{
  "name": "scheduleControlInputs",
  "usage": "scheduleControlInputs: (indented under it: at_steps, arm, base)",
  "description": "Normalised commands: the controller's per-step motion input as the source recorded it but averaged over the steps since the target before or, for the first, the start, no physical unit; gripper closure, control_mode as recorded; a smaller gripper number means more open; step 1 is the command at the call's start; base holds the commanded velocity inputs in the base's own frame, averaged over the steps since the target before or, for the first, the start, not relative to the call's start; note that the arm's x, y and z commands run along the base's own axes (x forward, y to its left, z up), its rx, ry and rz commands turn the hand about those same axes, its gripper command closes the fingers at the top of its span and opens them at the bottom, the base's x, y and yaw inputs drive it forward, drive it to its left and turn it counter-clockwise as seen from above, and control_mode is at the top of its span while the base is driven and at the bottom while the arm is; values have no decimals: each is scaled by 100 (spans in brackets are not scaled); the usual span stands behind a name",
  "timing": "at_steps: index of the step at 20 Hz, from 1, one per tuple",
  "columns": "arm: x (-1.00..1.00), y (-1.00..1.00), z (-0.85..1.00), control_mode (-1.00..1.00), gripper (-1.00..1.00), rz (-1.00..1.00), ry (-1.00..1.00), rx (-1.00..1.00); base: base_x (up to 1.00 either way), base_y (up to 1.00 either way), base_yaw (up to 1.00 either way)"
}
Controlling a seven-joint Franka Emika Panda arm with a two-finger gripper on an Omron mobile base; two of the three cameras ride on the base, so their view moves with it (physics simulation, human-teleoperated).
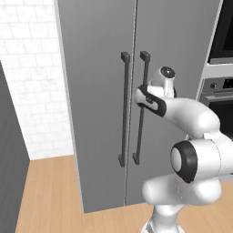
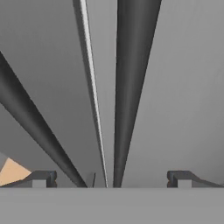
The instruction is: Grab a lemon wedge from the fridge and one ice cube from the ice bowl, and put them in the glass of lemonade.
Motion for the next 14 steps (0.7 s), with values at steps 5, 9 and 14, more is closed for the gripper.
scheduleControlInputs:
  at_steps: [5, 9, 14]
  arm:
    - [64, 0, -25, -100, -100, 0, 0, 0]
    - [61, -6, -9, -100, -100, 0, 6, 0]
    - [55, -6, -9, -100, -100, 0, 5, 0]
  base:
    - [0, 0, 0]
    - [0, 0, 0]
    - [0, 0, 0]
